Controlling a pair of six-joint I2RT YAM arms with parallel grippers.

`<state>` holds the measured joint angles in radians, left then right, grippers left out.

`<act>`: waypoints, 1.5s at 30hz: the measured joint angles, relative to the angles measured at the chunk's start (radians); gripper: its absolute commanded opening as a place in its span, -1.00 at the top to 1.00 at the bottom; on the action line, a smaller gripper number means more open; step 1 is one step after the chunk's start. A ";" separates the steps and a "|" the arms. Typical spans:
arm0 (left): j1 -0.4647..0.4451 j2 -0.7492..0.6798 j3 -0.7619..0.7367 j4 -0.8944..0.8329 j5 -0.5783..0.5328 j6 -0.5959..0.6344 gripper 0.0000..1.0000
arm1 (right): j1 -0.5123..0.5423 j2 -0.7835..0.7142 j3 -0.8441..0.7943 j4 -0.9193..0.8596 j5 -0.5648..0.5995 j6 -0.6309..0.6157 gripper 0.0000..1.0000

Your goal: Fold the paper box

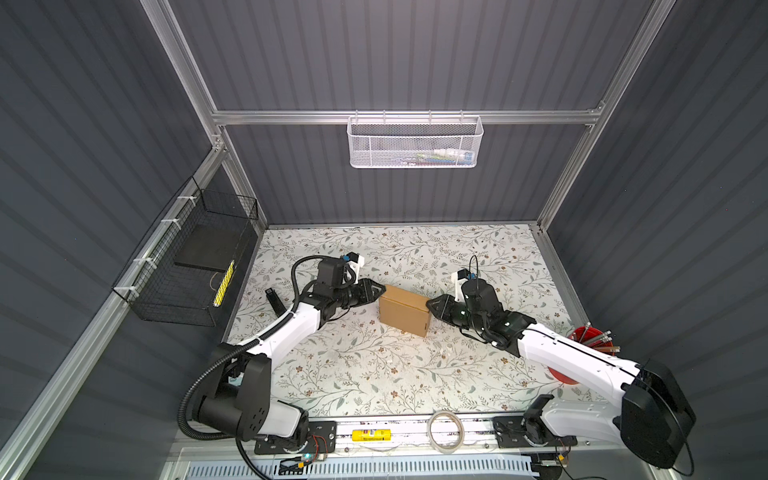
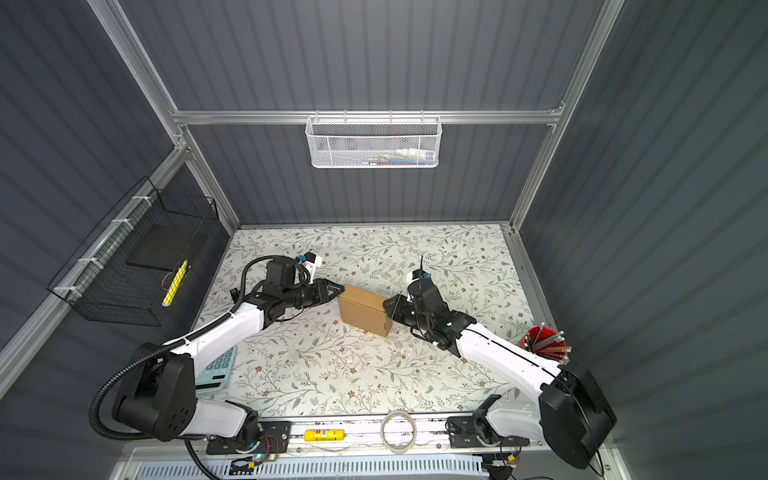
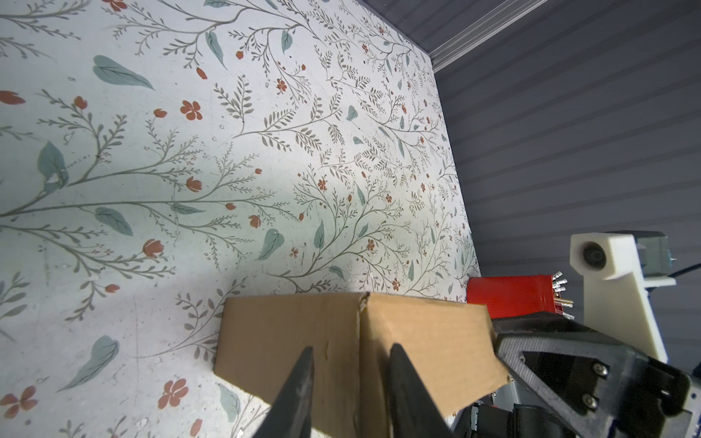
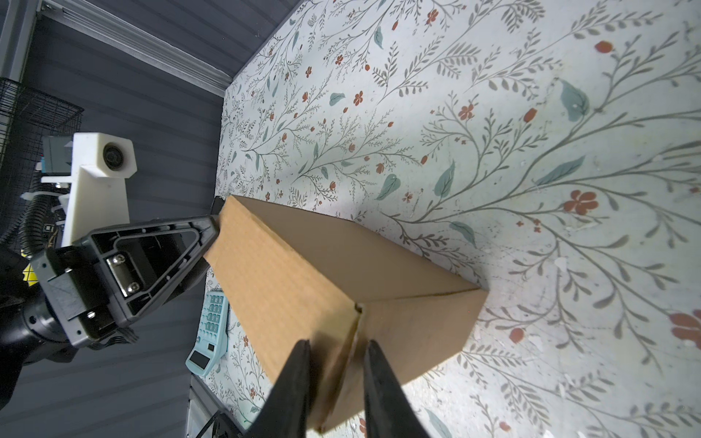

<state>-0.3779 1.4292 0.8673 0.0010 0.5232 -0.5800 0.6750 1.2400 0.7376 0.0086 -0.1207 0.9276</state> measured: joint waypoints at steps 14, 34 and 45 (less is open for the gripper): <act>0.000 -0.009 -0.001 -0.010 -0.029 0.000 0.30 | -0.017 0.024 -0.012 0.056 -0.005 -0.008 0.61; 0.006 -0.055 -0.001 -0.096 -0.052 -0.001 0.04 | -0.033 0.060 -0.004 0.099 -0.023 -0.030 0.54; 0.014 -0.105 -0.001 -0.113 -0.060 0.000 0.06 | -0.034 0.066 0.004 0.093 -0.029 -0.035 0.54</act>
<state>-0.3634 1.3243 0.8665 -0.1120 0.4637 -0.5804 0.6411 1.3064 0.7418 0.1020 -0.1501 0.8928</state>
